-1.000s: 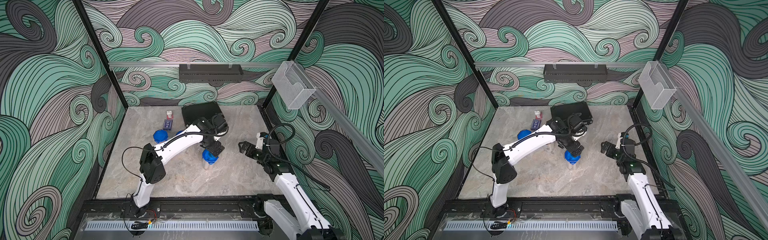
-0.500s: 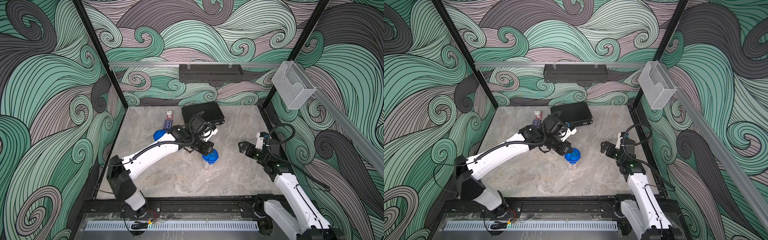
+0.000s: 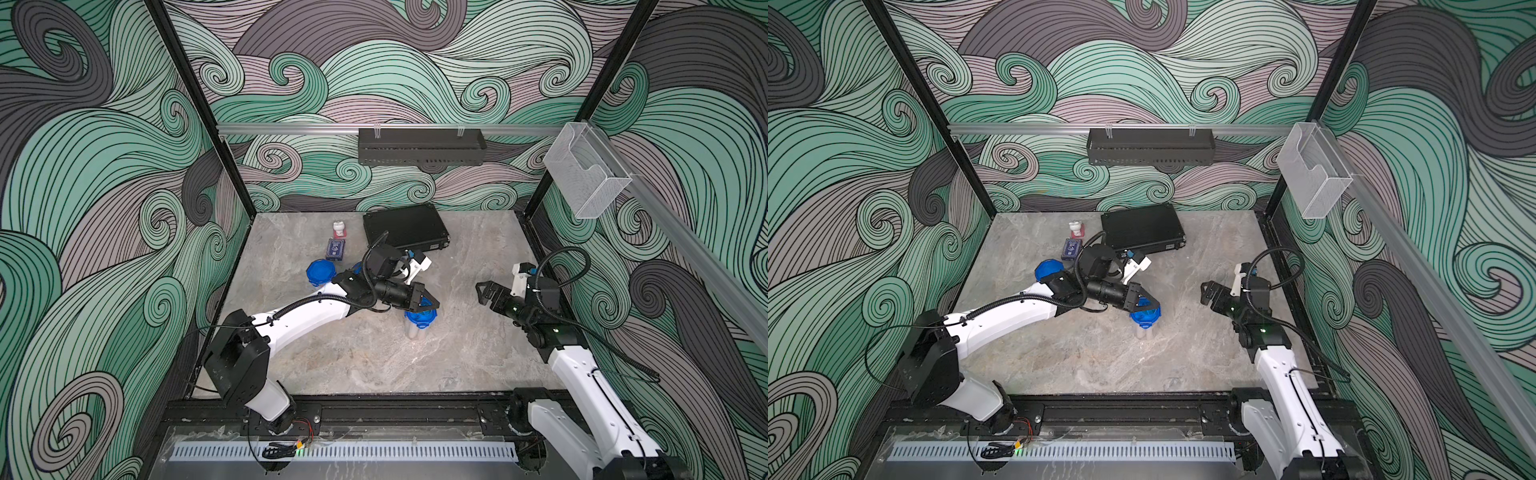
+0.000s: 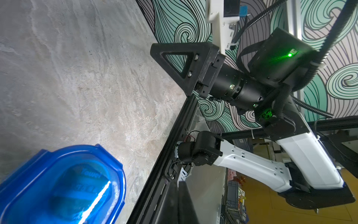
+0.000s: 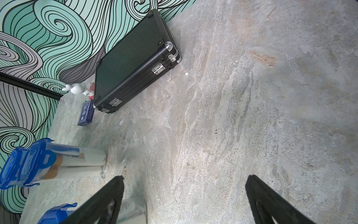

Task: Take out toiletry kits
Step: Move the container to the center of the board.

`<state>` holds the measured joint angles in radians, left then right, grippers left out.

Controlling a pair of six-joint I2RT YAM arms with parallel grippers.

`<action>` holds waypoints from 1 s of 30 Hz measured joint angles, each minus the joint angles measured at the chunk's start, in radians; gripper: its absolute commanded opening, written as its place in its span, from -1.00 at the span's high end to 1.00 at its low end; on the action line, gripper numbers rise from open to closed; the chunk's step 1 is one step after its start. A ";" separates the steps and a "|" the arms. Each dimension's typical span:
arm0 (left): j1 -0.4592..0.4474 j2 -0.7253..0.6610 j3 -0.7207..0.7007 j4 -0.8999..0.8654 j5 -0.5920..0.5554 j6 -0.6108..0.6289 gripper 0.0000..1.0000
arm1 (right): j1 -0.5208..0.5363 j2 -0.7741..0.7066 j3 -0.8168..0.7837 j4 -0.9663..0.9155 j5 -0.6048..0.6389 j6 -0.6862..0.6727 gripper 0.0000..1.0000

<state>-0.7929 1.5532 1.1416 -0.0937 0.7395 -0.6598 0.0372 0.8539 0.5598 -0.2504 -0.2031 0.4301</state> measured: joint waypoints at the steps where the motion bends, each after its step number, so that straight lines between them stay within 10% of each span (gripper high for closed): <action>1: 0.000 0.009 -0.009 0.018 0.006 -0.010 1.00 | 0.000 0.000 0.000 0.000 0.000 0.000 -0.98; 30: 0.000 0.095 -0.127 0.166 0.034 -0.072 1.00 | 0.000 -0.001 -0.009 0.000 -0.007 0.000 -0.98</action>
<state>-0.7929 1.6485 1.0145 0.0719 0.7738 -0.7319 0.0372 0.8532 0.5507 -0.2504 -0.2100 0.4305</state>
